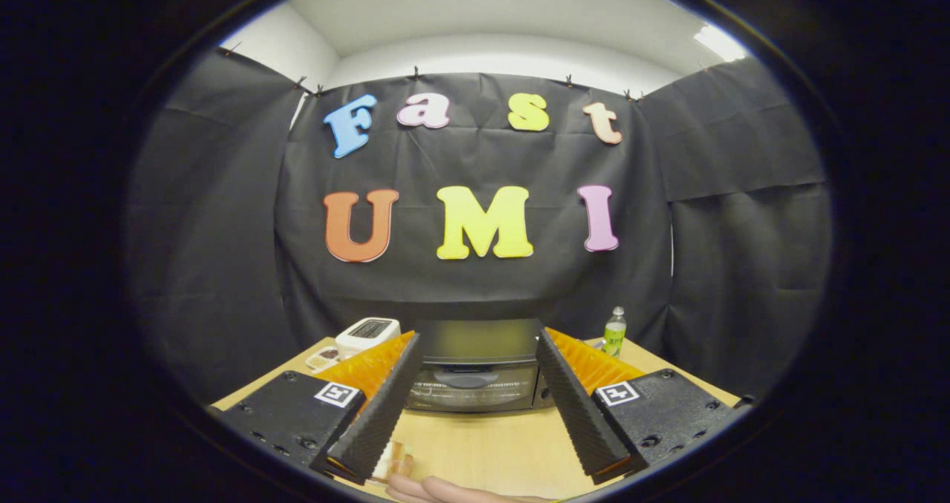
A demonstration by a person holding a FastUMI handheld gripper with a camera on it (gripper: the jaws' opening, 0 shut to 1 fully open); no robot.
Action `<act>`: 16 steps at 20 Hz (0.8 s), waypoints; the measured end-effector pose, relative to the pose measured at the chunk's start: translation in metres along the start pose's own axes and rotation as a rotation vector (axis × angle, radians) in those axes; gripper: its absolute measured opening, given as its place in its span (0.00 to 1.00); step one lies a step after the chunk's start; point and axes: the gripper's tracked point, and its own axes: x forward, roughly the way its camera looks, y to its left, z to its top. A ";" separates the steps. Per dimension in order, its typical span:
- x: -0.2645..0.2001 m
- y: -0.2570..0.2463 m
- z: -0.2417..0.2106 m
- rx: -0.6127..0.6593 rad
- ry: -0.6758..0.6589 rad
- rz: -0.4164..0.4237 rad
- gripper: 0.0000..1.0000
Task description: Open the toaster oven, put the food inside, and close the toaster oven door.
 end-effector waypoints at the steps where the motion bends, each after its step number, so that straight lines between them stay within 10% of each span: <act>1: 0.006 0.002 -0.003 -0.005 -0.001 0.001 1.00; 16: 0.142 0.009 -0.099 0.036 0.191 0.041 1.00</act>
